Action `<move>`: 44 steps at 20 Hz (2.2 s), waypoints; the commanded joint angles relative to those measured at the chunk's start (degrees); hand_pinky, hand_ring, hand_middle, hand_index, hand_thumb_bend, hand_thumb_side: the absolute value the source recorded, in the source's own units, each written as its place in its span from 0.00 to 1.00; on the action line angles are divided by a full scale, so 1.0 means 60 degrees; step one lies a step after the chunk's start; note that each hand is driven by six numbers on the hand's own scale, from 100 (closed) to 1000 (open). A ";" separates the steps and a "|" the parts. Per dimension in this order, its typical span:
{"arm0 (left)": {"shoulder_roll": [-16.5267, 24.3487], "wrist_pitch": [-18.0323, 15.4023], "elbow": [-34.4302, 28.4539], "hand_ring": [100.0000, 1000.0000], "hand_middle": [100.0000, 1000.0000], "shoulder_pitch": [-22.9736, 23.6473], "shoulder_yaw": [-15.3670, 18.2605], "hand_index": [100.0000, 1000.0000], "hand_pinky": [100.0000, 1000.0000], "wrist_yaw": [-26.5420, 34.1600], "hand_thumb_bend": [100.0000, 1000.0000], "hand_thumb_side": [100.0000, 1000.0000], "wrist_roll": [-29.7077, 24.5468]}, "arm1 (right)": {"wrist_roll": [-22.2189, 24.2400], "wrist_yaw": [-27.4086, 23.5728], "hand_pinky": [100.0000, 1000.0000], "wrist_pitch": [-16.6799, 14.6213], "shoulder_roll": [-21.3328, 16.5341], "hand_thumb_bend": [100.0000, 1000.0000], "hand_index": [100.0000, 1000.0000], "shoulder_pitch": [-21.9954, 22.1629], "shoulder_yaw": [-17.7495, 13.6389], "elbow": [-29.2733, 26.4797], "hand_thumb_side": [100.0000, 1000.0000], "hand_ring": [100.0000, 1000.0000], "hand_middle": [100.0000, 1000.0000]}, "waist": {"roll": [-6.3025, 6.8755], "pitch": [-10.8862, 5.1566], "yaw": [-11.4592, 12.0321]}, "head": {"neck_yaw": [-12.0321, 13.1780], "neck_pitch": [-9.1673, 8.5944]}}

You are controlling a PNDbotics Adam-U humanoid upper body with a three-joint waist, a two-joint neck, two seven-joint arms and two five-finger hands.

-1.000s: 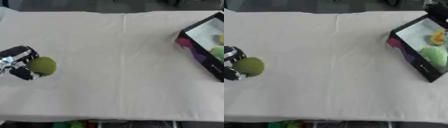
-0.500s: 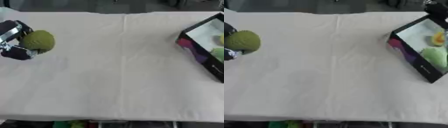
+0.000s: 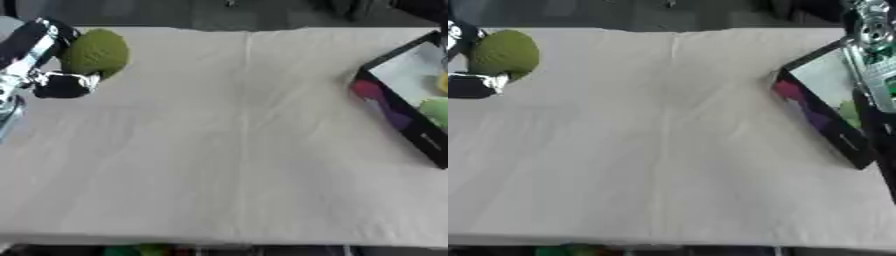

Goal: Pick up the objects with one hand, pass them to the other hand, and then place them into the box on the other side of the table.

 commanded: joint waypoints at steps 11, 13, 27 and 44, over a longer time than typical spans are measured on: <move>-0.1562 -0.1157 0.1202 0.43 0.40 -0.0479 -0.0194 0.48 0.61 -0.0295 0.00 0.00 0.2139 | 0.2564 0.0614 0.99 0.0024 0.0583 0.00 0.91 -0.1087 0.1392 -0.0872 0.12 0.95 0.94 | -0.0095 -0.0290 -0.0011 | -0.0169 -0.0197; -0.1757 -0.1365 0.1299 0.43 0.40 -0.0520 -0.0240 0.48 0.61 -0.0342 0.00 0.00 0.2385 | 0.2825 0.0680 0.99 0.0014 0.0779 0.00 0.91 -0.1147 0.1536 -0.0876 0.13 0.95 0.94 | -0.0117 -0.0289 -0.0013 | -0.0218 -0.0198; -0.2647 -0.2247 0.1665 0.42 0.39 -0.0656 -0.0463 0.48 0.62 -0.0579 0.00 0.00 0.3066 | 0.4057 0.1457 0.99 -0.0192 0.1739 0.01 0.91 -0.1481 0.2354 -0.0386 0.17 0.95 0.94 | -0.0215 -0.0258 -0.0041 | -0.0578 -0.0134; -0.3102 -0.3558 0.1713 0.41 0.38 -0.0864 -0.0765 0.49 0.62 0.0292 0.00 0.00 0.2979 | 0.5431 0.2473 0.98 -0.1392 0.2499 0.12 0.92 -0.1983 0.2807 0.0721 0.13 0.95 0.95 | -0.0254 -0.0225 -0.0040 | -0.0912 -0.0079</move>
